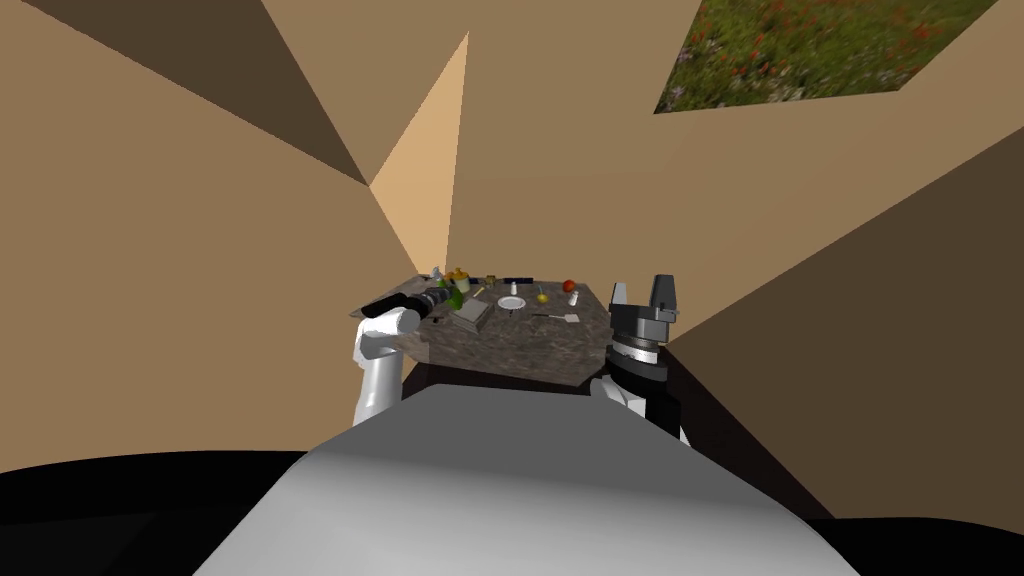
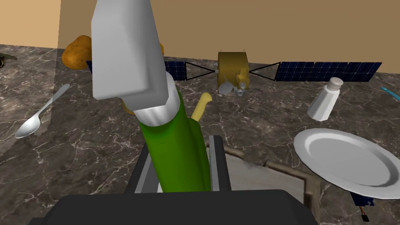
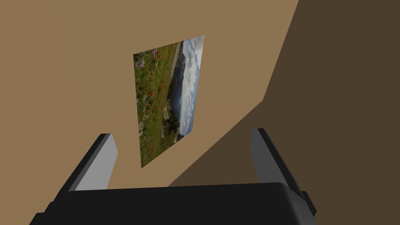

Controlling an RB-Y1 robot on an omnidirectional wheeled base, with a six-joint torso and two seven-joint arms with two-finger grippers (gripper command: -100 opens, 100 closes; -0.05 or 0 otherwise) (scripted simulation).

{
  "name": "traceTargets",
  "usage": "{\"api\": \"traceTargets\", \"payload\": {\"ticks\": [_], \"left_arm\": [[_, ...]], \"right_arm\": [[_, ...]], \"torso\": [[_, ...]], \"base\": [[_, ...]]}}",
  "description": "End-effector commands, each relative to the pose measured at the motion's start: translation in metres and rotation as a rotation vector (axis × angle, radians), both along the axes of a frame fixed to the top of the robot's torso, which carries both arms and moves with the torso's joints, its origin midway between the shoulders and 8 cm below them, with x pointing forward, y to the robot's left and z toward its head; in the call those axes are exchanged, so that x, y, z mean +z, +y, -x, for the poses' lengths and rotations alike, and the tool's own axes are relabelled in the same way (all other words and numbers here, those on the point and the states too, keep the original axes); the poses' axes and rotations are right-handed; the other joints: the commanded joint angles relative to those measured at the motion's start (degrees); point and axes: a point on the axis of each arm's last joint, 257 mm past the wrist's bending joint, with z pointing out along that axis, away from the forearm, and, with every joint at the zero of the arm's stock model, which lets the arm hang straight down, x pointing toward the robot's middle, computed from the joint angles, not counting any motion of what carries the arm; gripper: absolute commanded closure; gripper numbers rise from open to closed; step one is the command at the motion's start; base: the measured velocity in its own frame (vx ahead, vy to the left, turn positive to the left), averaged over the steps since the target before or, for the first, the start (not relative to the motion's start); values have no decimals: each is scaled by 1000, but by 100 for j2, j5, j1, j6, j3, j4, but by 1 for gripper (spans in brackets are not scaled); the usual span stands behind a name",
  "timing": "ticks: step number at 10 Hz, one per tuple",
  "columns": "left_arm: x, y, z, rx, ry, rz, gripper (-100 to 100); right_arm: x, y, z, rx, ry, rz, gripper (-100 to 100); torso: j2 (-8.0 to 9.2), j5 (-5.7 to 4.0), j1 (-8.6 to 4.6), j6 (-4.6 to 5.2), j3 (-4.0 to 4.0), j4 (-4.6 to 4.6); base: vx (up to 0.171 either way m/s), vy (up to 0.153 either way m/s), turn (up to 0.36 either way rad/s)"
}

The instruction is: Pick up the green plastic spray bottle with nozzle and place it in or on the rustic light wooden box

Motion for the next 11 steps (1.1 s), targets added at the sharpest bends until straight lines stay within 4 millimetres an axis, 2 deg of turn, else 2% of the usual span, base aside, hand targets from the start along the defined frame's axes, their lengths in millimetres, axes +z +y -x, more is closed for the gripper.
{"api": "traceTargets", "payload": {"ticks": [1, 2, 3, 4, 8, 9, 10, 11], "left_arm": [[2, -16, 2, -53, 15, -17, 100], [3, -25, 4, -83, 24, -27, 100], [2, -20, 4, -61, 16, -19, 100], [1, -22, 4, -66, 20, -19, -100], [1, -22, 4, -66, 19, -19, -100], [1, -22, 4, -66, 19, -19, 0], [11, -12, 8, -40, 24, -20, -100], [15, -6, 9, -26, 27, -20, -100]], "right_arm": [[0, 0, 0, 0, 0, 0, 0], [0, 0, 0, 0, 0, 0, 0], [0, 0, 0, 0, 0, 0, 0], [0, 0, 0, 0, 0, 0, 0], [0, 0, 0, 0, 0, 0, 0], [0, 0, 0, 0, 0, 0, 0], [0, 0, 0, 0, 0, 0, 0], [0, 0, 0, 0, 0, 0, 0]], "torso": [[0, 0, 0, 0, 0, 0], [-1, -1, -1, 3, -1, 0], [-2, -3, -8, 6, -2, -1], [4, -1, 13, 4, 1, 0], [15, 7, 41, 2, 9, 4], [16, 7, 41, 2, 9, 4], [16, 7, 41, 2, 9, 4], [20, 6, 44, 6, 11, 5]], "base": [[51, -89, 39], [54, -107, 44], [24, -51, 8], [4, -11, -3], [0, 0, 0], [0, 0, 0], [-16, 12, -182], [-37, 29, -223]]}}
